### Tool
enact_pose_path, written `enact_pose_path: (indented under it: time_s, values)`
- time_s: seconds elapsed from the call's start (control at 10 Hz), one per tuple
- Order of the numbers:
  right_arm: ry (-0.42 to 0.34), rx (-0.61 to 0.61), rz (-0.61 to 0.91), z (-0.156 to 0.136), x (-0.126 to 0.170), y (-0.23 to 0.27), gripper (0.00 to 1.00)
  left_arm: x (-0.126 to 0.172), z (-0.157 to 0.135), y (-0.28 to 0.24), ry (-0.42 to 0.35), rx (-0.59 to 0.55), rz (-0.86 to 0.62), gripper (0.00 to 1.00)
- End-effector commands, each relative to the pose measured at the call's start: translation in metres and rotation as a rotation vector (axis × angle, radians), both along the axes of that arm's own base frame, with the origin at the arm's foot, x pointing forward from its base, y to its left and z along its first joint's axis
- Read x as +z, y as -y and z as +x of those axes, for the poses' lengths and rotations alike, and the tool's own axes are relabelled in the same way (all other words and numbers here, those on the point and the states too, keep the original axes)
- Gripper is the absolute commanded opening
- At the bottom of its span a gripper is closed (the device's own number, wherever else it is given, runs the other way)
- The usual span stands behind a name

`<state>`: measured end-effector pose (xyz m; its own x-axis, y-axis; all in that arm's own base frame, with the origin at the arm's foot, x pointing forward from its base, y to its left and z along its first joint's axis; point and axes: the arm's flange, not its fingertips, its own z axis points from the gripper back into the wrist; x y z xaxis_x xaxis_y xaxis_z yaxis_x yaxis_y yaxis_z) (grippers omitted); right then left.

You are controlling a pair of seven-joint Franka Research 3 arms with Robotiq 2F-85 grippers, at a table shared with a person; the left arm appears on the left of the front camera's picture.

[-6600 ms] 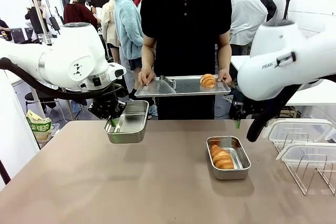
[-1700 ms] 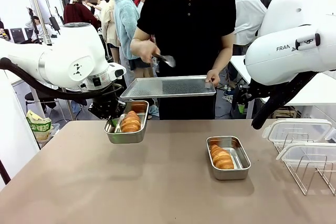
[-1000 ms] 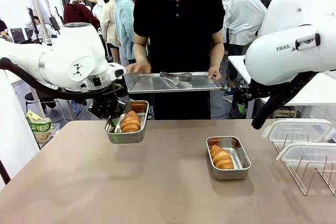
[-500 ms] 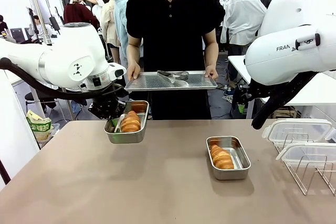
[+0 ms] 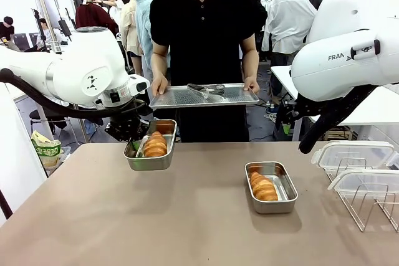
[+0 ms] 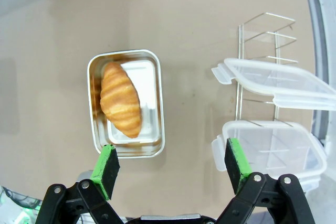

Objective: Place the bread in airtight containers.
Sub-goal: Once an object is inside an Airtight Container , place the container in the center of the table.

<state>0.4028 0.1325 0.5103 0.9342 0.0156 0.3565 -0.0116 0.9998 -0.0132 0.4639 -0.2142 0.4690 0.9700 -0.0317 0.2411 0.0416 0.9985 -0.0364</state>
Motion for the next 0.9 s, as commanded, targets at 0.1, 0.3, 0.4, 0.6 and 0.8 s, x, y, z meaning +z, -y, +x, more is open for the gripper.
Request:
enact_pose_path:
  time_s: [0.1,0.3,0.4,0.6,0.8]
  values:
    - [0.005,-0.011,0.000,0.000,0.000,-0.001,1.00,0.003,-0.001,-0.001,0.007,0.005,-0.002,0.00]
    - [0.005,-0.011,0.000,0.000,0.000,-0.001,1.00,-0.009,0.001,-0.001,-0.013,0.041,-0.002,0.00]
    - [0.005,-0.011,0.000,0.000,0.000,-0.001,1.00,-0.023,0.002,0.000,-0.047,0.059,0.000,0.00]
    - [0.005,-0.011,0.000,0.000,0.000,-0.001,1.00,-0.056,0.004,-0.001,-0.055,0.087,-0.002,0.00]
    - [0.005,-0.011,0.000,0.000,0.000,-0.001,1.00,-0.090,0.003,-0.001,-0.086,0.069,0.017,0.00]
